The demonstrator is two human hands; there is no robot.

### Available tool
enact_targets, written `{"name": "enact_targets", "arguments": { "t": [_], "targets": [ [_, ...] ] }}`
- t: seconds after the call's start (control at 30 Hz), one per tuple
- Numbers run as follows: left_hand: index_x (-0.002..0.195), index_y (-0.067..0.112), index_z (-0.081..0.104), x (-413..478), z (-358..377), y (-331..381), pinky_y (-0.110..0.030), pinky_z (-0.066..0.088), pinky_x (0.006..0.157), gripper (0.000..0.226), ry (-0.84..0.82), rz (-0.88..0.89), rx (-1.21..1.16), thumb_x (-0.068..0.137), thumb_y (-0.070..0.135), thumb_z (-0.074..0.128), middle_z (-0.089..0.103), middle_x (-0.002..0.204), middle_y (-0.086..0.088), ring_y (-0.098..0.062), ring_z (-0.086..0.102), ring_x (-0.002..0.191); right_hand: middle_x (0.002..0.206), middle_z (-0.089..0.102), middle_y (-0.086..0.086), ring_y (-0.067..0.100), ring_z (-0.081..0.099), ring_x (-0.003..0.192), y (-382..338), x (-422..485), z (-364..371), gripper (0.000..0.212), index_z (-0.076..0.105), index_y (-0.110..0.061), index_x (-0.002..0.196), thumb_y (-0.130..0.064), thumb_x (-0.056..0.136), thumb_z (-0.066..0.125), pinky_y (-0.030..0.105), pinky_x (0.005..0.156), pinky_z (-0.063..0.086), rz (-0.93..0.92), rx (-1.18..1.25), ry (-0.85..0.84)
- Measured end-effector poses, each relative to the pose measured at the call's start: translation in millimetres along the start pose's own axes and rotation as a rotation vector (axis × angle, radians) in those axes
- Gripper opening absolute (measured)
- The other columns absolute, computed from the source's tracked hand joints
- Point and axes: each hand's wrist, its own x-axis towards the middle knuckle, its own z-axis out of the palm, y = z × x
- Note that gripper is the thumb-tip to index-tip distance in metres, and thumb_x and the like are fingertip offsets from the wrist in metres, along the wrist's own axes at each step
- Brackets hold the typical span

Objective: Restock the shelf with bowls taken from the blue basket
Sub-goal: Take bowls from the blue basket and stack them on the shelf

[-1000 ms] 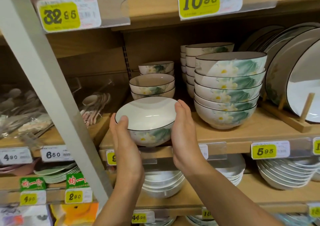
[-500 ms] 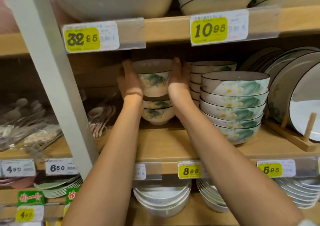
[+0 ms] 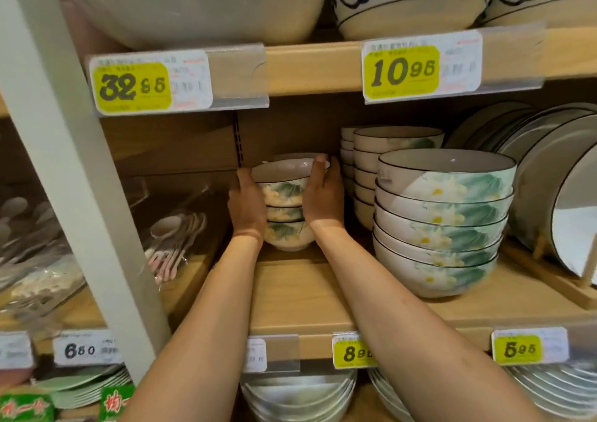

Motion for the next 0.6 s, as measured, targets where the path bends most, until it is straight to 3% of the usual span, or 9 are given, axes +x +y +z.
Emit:
{"name": "enact_targets", "arguments": {
  "t": [0.1, 0.17, 0.27, 0.37, 0.53, 0.6],
  "targets": [
    [0.128, 0.018, 0.050, 9, 2, -10, -0.035, 0.037, 0.101, 0.041, 0.052, -0.014, 0.015, 0.100, 0.036, 0.024, 0.048, 0.137, -0.019, -0.036, 0.046, 0.123, 0.153, 0.036, 0.010, 0.026, 0.033, 0.140, 5, 0, -1, 0.059, 0.026, -0.014, 0.151, -0.047, 0.102, 0.026, 0.035, 0.113, 0.025, 0.047, -0.010, 0.001],
    [0.137, 0.011, 0.043, 14, 3, -14, -0.035, 0.036, 0.096, 0.040, 0.104, -0.034, -0.021, 0.105, 0.024, 0.022, 0.047, 0.138, -0.021, -0.037, 0.045, 0.123, 0.154, 0.035, 0.010, 0.026, 0.033, 0.140, 7, 0, -2, 0.060, 0.024, -0.016, 0.151, -0.049, 0.101, 0.025, 0.035, 0.112, 0.026, 0.083, -0.005, -0.007],
    [0.119, 0.021, 0.052, 8, 5, -10, -0.040, 0.035, 0.099, 0.043, 0.045, 0.037, 0.049, 0.099, 0.041, 0.019, 0.049, 0.136, -0.015, -0.037, 0.046, 0.124, 0.154, 0.034, 0.010, 0.027, 0.034, 0.139, 7, -3, -1, 0.059, 0.025, -0.017, 0.151, -0.048, 0.102, 0.025, 0.035, 0.111, 0.027, 0.097, 0.008, -0.002],
    [0.129, 0.017, 0.050, 6, 5, -10, -0.041, 0.032, 0.106, 0.060, 0.029, 0.059, 0.076, 0.093, 0.049, 0.016, 0.047, 0.141, -0.016, -0.038, 0.044, 0.128, 0.151, 0.039, 0.011, 0.028, 0.039, 0.136, 7, -6, -1, 0.056, 0.029, -0.017, 0.149, -0.046, 0.102, 0.026, 0.036, 0.109, 0.031, 0.096, 0.028, 0.011],
    [0.135, 0.014, 0.048, 7, 5, -14, -0.028, 0.025, 0.088, 0.047, 0.031, 0.028, 0.057, 0.105, 0.038, 0.020, 0.049, 0.140, -0.016, -0.035, 0.044, 0.128, 0.146, 0.044, 0.012, 0.030, 0.044, 0.131, 5, -10, -1, 0.053, 0.032, -0.020, 0.147, -0.047, 0.102, 0.025, 0.041, 0.109, 0.036, 0.128, 0.070, 0.026],
    [0.135, 0.016, 0.050, 6, 6, -14, -0.028, 0.026, 0.088, 0.047, 0.031, 0.016, 0.010, 0.104, 0.040, 0.024, 0.050, 0.140, -0.015, -0.033, 0.045, 0.128, 0.148, 0.041, 0.011, 0.030, 0.041, 0.134, 3, -11, -1, 0.057, 0.030, -0.020, 0.149, -0.050, 0.101, 0.024, 0.040, 0.110, 0.033, 0.155, 0.059, 0.022]
  ]
}}
